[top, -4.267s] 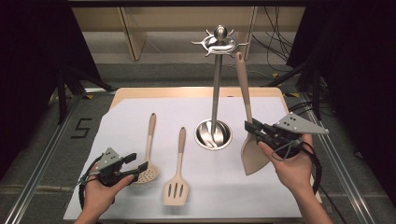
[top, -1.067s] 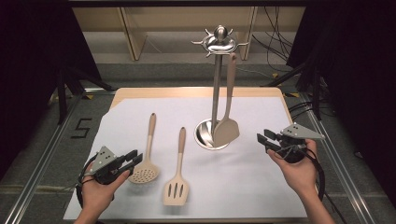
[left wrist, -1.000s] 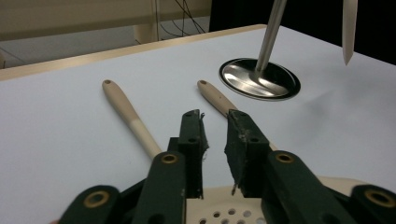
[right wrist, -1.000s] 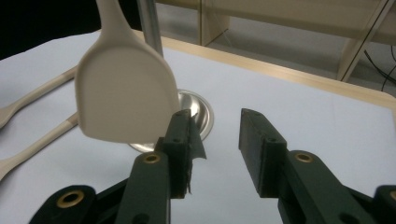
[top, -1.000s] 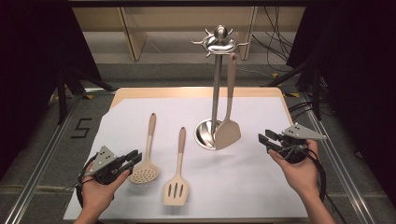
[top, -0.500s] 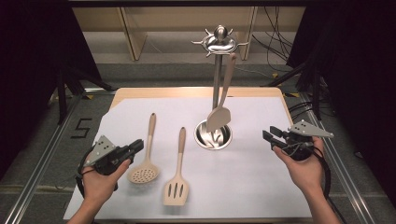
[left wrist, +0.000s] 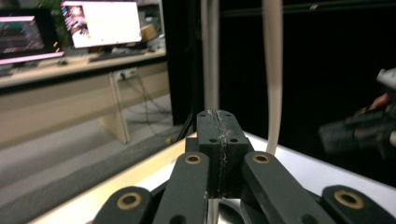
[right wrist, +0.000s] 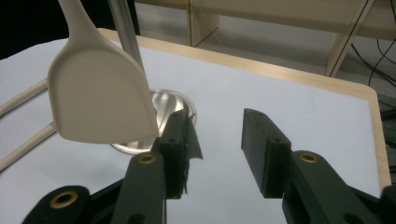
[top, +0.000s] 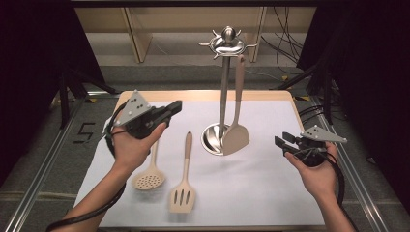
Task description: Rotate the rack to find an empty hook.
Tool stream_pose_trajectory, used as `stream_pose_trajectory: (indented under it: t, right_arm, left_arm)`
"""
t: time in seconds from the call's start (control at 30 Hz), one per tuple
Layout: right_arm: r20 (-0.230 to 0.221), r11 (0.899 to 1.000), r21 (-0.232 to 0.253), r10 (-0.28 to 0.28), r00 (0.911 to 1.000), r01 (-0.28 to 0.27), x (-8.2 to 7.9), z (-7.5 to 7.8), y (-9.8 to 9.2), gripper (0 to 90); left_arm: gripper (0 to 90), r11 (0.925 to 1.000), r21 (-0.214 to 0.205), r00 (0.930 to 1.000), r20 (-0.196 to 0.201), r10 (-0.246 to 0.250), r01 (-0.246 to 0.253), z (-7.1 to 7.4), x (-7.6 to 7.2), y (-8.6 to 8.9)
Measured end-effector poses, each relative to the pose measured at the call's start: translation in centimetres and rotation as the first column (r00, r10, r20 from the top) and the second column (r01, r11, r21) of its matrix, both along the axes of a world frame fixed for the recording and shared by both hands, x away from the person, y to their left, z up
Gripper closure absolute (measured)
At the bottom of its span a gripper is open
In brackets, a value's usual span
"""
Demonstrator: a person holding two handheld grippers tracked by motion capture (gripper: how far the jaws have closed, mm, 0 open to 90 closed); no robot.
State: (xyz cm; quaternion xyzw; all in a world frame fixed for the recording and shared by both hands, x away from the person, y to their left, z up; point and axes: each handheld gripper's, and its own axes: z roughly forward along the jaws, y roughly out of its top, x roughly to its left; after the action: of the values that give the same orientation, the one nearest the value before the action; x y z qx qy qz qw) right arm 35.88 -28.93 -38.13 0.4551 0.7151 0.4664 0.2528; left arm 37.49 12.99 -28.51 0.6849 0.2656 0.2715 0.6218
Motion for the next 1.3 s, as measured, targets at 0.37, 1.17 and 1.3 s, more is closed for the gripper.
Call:
stream_pose_trajectory:
  t: [0.37, 1.17, 1.3]
  right_arm:
    - [-0.030, 1.000, -0.006, -0.002, 0.9996, 0.002, -0.1, 0.0, 0.2, 60.2]
    - [-0.028, 1.000, -0.001, 0.006, 0.9996, -0.006, 0.0, -0.3, 0.2, 59.3]
    - [-0.029, 1.000, 0.001, 0.004, 0.9996, -0.004, 0.0, -0.3, 0.2, 59.1]
  left_arm:
    - [89.1, 0.9983, -0.027, 0.9984, 0.025, -0.051, 0.052, 4.6, 2.4, -4.6]
    - [89.0, 0.9985, -0.044, 0.9954, 0.091, -0.027, 0.032, 8.4, 4.4, -8.1]
    - [89.1, 0.9990, -0.037, 0.9950, 0.098, -0.021, 0.024, 8.3, 4.4, -8.1]
